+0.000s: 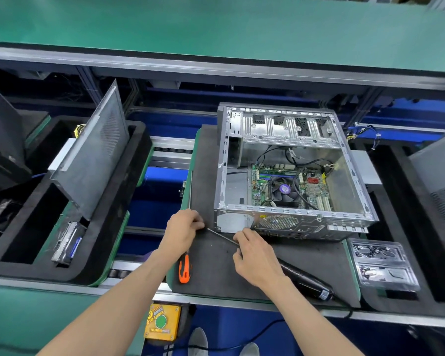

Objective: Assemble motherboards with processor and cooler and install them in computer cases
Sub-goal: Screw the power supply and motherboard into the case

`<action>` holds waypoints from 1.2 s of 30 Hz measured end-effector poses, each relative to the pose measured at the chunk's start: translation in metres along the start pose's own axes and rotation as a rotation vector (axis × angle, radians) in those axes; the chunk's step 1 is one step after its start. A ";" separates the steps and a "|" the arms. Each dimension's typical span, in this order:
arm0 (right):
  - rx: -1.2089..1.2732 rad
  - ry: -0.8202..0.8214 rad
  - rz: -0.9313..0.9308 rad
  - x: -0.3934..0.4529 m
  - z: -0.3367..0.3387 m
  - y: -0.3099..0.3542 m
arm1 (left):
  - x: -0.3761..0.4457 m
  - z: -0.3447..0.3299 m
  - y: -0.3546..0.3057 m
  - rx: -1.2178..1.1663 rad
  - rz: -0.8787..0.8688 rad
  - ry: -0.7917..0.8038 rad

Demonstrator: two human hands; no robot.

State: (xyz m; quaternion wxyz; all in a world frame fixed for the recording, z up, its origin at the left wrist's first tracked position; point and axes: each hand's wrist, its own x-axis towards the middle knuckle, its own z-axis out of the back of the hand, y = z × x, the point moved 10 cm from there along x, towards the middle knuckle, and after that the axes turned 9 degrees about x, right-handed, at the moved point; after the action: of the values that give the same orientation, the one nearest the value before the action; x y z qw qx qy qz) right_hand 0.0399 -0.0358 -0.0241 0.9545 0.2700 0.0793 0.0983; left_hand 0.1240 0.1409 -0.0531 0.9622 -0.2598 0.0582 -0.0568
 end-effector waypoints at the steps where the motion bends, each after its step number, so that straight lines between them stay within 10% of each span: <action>1: 0.002 0.001 -0.002 0.001 -0.001 -0.001 | -0.003 0.006 0.008 -0.161 0.082 -0.039; 9: 0.010 0.010 0.000 0.008 -0.004 -0.002 | -0.013 -0.008 0.030 -1.618 0.453 0.111; 14: 0.043 0.026 0.006 0.011 -0.007 0.001 | -0.010 -0.011 0.043 -1.283 0.587 0.123; 19: 0.053 0.024 0.028 0.014 -0.010 0.005 | 0.012 0.008 0.027 -0.086 0.176 0.121; 27: 0.051 0.024 0.042 0.017 -0.009 0.010 | 0.019 -0.005 0.012 0.325 -0.014 0.205; 31: 0.045 0.026 0.042 0.018 -0.009 0.010 | 0.022 0.003 0.010 0.068 0.030 0.152; 36: 0.034 0.029 0.043 0.020 -0.009 0.008 | 0.013 0.001 0.029 -1.111 0.355 0.160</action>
State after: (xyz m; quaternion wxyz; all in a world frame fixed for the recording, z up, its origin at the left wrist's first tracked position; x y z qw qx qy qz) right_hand 0.0560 -0.0201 -0.0296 0.9463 0.2864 0.0887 0.1213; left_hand 0.1394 0.1641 -0.0678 0.6693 -0.7062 0.1941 0.1247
